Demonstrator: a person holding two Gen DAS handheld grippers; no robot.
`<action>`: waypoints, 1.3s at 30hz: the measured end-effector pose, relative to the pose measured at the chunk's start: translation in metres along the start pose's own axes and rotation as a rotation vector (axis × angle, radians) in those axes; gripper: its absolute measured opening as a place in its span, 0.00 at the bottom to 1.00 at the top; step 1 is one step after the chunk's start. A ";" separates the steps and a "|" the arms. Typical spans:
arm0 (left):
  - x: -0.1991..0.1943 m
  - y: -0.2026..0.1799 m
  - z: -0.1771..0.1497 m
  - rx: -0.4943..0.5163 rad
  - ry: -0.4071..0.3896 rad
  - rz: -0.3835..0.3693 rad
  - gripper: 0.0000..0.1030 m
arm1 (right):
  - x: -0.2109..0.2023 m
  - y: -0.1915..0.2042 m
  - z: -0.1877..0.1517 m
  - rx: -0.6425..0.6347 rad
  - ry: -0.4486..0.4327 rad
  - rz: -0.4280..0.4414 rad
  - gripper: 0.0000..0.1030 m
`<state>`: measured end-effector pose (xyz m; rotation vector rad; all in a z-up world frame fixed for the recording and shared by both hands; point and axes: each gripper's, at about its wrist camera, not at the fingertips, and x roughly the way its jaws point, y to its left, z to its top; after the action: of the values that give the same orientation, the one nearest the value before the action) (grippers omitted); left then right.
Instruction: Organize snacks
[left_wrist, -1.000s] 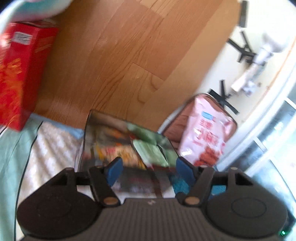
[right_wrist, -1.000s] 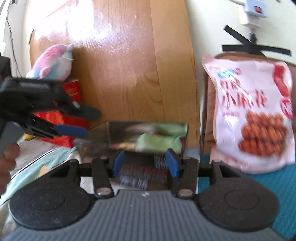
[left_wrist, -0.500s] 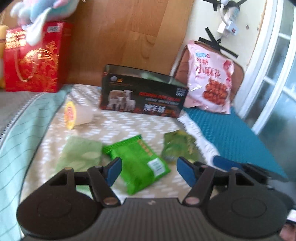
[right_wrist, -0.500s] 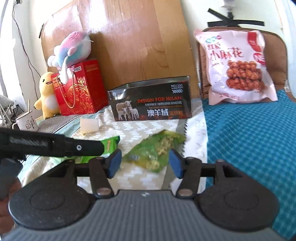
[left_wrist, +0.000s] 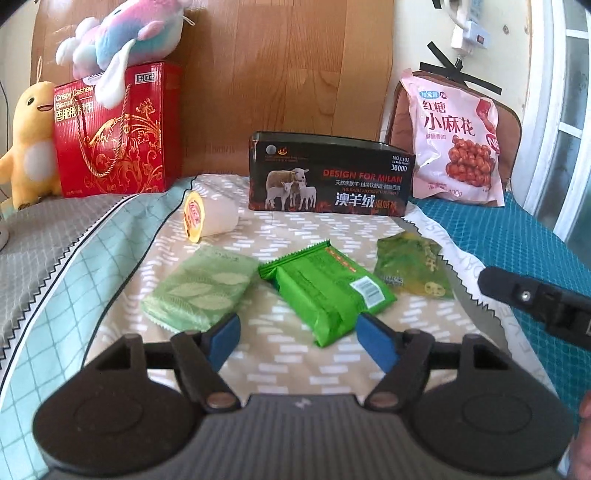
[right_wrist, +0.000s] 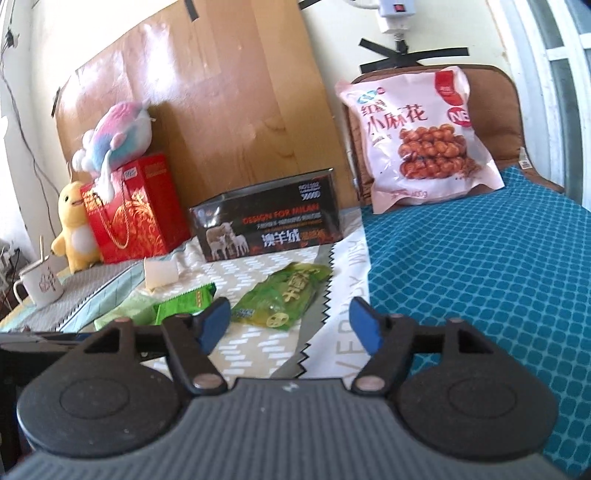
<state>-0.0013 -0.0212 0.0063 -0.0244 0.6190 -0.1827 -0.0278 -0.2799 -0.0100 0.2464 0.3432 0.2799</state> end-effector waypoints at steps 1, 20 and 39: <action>0.000 0.000 0.000 0.000 -0.001 0.002 0.69 | -0.001 -0.001 0.000 0.005 -0.004 -0.001 0.73; -0.002 -0.001 -0.002 0.004 -0.018 -0.002 0.75 | -0.002 0.001 0.000 -0.001 -0.009 0.004 0.80; -0.007 -0.001 -0.002 0.002 -0.049 -0.039 0.80 | 0.001 0.002 0.000 -0.009 0.008 0.008 0.81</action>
<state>-0.0084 -0.0207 0.0085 -0.0388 0.5696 -0.2203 -0.0278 -0.2780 -0.0098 0.2376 0.3486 0.2905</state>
